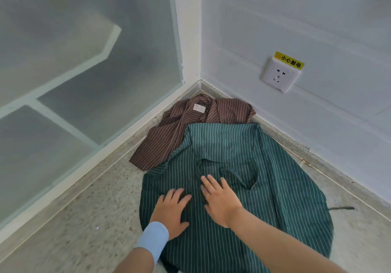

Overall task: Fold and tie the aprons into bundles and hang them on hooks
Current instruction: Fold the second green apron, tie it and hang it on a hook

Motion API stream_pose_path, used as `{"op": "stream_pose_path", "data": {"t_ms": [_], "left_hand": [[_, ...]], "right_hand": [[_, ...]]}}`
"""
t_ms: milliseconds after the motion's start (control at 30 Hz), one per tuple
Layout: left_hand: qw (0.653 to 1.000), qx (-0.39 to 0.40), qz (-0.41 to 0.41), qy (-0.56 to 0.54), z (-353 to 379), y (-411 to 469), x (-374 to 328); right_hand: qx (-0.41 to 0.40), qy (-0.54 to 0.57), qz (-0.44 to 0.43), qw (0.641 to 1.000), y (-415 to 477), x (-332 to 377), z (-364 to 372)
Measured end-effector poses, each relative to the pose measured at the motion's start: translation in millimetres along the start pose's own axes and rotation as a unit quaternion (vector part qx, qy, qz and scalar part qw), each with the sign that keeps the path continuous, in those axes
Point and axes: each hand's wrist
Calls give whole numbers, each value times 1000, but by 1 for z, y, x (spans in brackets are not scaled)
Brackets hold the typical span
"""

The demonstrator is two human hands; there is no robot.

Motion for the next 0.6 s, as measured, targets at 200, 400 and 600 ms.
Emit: {"op": "stream_pose_path", "data": {"t_ms": [200,400,600], "left_hand": [[984,-38,-167,-47,-6,-51,24],[856,-27,-413,-309,18,-94,2],[843,80,-382,-371,25,-109,-4]], "right_hand": [[22,-58,55,997,-35,13,-7],[-35,174,-10,984,-80,74,-5],[71,151,59,984,-102,107,14]]}}
Point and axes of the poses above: each hand's wrist, its own y-axis towards the middle knuckle, its own z-axis out of the palm, x = y × z, and after that the axes turned 3 degrees about z, right-handed
